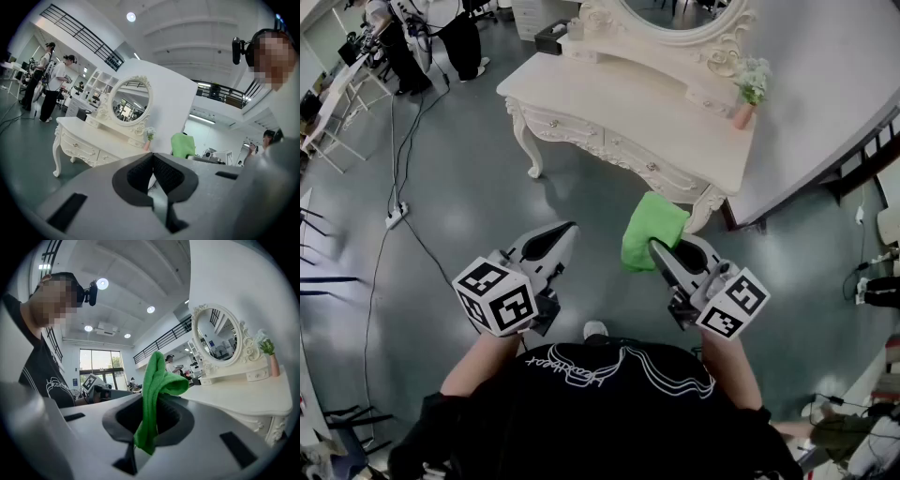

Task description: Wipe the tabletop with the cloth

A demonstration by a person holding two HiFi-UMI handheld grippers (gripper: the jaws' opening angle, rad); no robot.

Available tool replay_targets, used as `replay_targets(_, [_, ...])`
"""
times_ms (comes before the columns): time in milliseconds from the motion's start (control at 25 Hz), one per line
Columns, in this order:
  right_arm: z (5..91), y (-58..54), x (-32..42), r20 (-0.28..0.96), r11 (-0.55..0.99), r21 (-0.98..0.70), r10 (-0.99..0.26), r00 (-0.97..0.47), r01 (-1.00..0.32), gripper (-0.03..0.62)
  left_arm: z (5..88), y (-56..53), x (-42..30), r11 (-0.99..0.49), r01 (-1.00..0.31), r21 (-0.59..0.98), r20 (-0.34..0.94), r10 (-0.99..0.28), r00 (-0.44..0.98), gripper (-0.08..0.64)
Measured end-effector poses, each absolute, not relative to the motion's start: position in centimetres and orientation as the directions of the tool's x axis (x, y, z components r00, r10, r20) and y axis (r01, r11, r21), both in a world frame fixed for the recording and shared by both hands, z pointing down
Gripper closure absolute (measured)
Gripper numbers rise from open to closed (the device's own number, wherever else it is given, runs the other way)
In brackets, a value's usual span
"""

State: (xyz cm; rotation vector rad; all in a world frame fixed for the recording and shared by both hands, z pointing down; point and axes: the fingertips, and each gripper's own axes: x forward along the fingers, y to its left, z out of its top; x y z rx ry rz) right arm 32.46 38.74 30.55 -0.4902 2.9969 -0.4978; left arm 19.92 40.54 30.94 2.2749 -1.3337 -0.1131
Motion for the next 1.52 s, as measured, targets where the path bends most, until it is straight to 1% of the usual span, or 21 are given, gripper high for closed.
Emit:
replay_targets(240, [32.2,35.5,31.4,0.008,0.879,-0.357,-0.337,-0.941,-0.318,0.540,32.5,38.0,18.5,-0.390,-0.790,0.473,0.175,-0.837,0.518,0.555])
replay_targets(440, [32.3,34.6,29.0,0.051,0.891,-0.311,-0.333,-0.942,-0.331,0.540,32.5,37.0,16.1,-0.375,-0.791,0.483,0.171,-0.846,0.505,0.557])
replay_targets(640, [32.7,33.0,26.0,0.065,0.894,-0.308,-0.321,-0.945,-0.325,0.539,33.2,35.5,13.1,-0.368,-0.789,0.493,0.173,-0.847,0.503,0.555])
replay_targets(880, [33.6,28.5,20.9,0.077,0.887,-0.318,-0.329,-0.941,-0.336,0.538,34.5,31.1,8.0,-0.363,-0.775,0.517,0.167,-0.846,0.507,0.557])
replay_targets(1520, [33.1,10.2,2.7,0.111,0.837,-0.354,-0.404,-0.908,-0.416,0.538,34.8,11.8,-10.0,-0.399,-0.741,0.539,0.205,-0.792,0.575,0.557])
